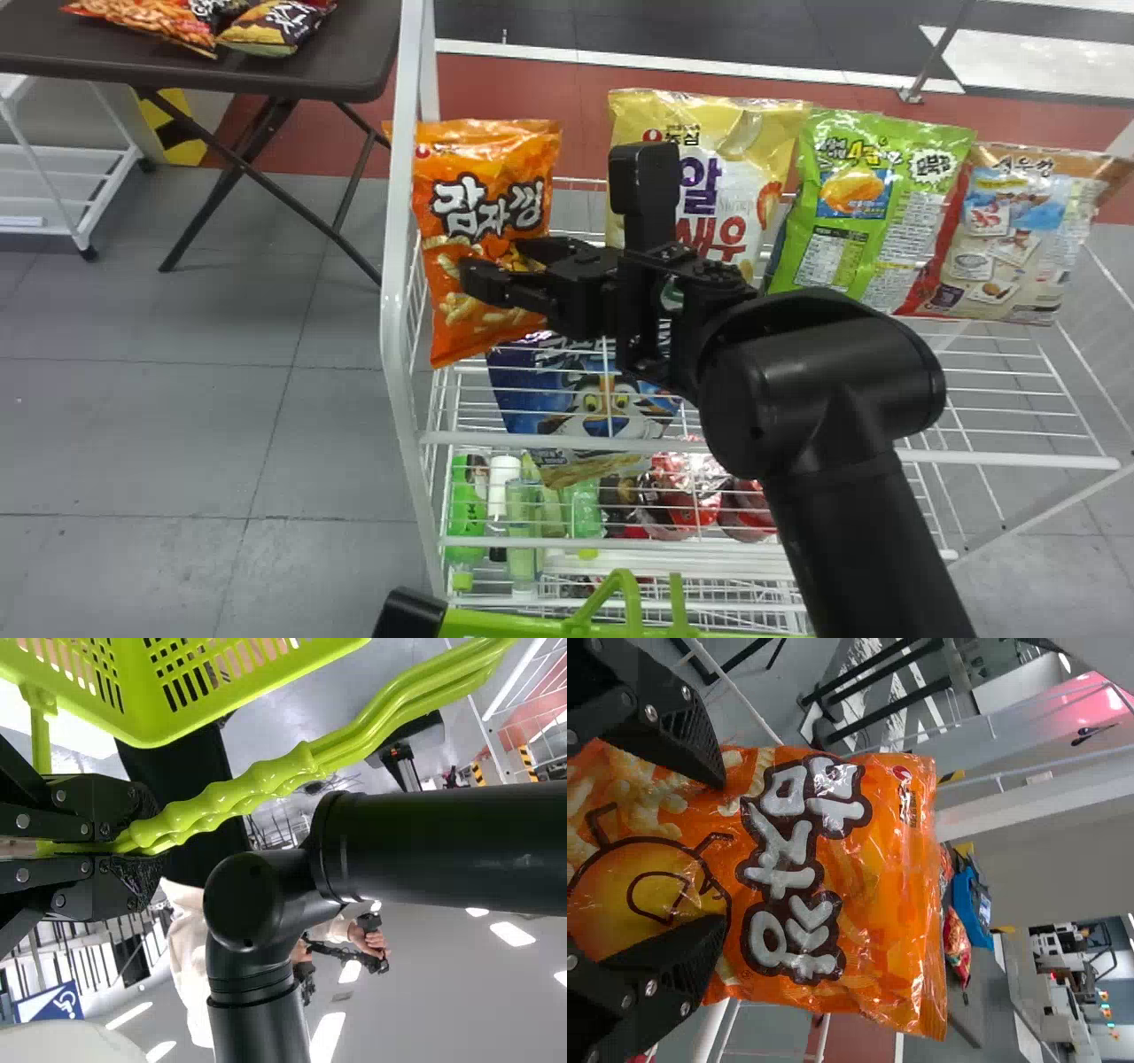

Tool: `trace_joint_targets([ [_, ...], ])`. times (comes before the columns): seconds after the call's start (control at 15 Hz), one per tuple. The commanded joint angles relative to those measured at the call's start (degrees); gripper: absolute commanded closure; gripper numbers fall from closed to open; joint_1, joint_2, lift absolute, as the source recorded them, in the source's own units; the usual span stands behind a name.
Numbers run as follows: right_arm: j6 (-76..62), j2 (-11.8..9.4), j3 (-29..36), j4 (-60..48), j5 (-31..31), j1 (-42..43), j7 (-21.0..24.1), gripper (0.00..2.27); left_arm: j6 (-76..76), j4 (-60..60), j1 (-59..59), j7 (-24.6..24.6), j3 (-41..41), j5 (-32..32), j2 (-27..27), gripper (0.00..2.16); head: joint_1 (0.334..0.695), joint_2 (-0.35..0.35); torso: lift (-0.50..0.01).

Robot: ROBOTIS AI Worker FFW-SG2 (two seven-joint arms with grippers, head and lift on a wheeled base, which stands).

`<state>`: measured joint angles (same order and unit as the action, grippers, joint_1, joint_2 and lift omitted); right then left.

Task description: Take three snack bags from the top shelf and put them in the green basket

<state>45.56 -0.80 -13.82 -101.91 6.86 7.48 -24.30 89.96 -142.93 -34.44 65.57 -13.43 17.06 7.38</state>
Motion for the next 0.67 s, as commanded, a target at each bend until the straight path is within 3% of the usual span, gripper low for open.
trace_joint_targets([
  [0.0, -0.42, -0.43, 0.20, -2.94, -0.62, -2.03, -0.57, 2.24, 0.07, -0.07, -0.01, 0.00, -0.02, 0.08, 0.00, 1.22, 0.695, -0.095, -0.042],
  [0.27, 1.34, -1.57, 2.40, -10.50, -0.53, -7.12, -0.66, 2.24, 0.07, -0.15, 0.07, -0.44, -0.37, 0.08, -0.08, 1.22, 0.695, -0.107, -0.042],
  [0.6, 3.98, -4.21, 5.91, -26.93, 0.34, -18.64, -1.10, 2.24, 0.07, -0.24, -0.01, -0.79, -0.55, 0.60, 0.00, 1.22, 0.695, -0.186, -0.042],
])
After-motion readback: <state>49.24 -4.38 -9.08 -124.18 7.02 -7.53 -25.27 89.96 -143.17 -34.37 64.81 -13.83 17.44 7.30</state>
